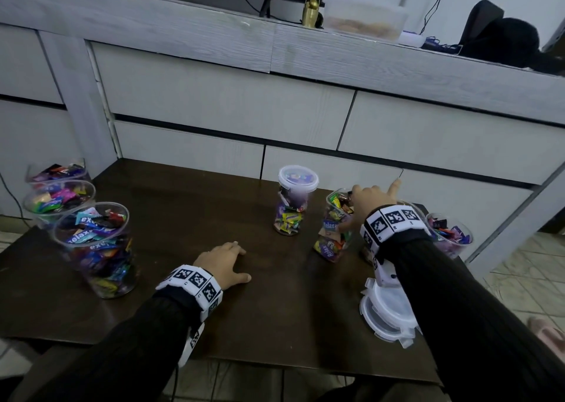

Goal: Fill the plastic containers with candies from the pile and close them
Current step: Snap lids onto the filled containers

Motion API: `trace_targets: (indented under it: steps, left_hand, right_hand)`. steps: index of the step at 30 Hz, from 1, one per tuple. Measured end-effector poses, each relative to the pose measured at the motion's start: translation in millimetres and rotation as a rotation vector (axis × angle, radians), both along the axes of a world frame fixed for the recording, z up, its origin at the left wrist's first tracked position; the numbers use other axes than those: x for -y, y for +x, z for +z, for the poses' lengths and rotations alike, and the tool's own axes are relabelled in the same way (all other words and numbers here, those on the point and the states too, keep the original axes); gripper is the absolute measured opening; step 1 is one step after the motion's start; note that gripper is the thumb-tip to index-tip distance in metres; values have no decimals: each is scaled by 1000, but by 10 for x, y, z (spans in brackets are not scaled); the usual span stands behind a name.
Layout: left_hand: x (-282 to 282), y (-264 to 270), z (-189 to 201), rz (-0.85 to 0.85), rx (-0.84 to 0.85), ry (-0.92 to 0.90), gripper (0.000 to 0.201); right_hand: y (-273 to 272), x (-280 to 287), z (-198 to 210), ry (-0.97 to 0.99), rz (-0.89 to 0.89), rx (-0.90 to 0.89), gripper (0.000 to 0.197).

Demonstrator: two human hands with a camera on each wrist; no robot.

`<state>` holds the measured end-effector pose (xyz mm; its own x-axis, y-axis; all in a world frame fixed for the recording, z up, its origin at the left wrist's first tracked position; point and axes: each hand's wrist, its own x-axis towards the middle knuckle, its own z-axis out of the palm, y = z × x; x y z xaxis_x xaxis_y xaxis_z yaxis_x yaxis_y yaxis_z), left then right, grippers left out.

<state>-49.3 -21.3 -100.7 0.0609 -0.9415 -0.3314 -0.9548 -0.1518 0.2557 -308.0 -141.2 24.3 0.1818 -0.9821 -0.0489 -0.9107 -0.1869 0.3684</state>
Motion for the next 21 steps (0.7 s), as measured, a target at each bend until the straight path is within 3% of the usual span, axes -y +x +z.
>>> trace_targets:
  steps: [4,8,12,16,21]
  left_hand:
    - [-5,30,43,56,-118,-22,77]
    - [-44,12,109,53,-401,-124,107]
    - [-90,-31,254,-84,-677,-182,132]
    - [-133,-64,296,-132,-850,-214,114]
    - [-186,-74,328,-128,-871,-232,102]
  right_hand:
    - [107,-252,-61,6,158,41,93]
    - [277,-564,-78,28,368,76,90]
    - [488,-833,-106,46,564,149,91]
    - [668,-1024,-143,31,653,182,92]
    - [600,-1045,-127,151,592,227,113]
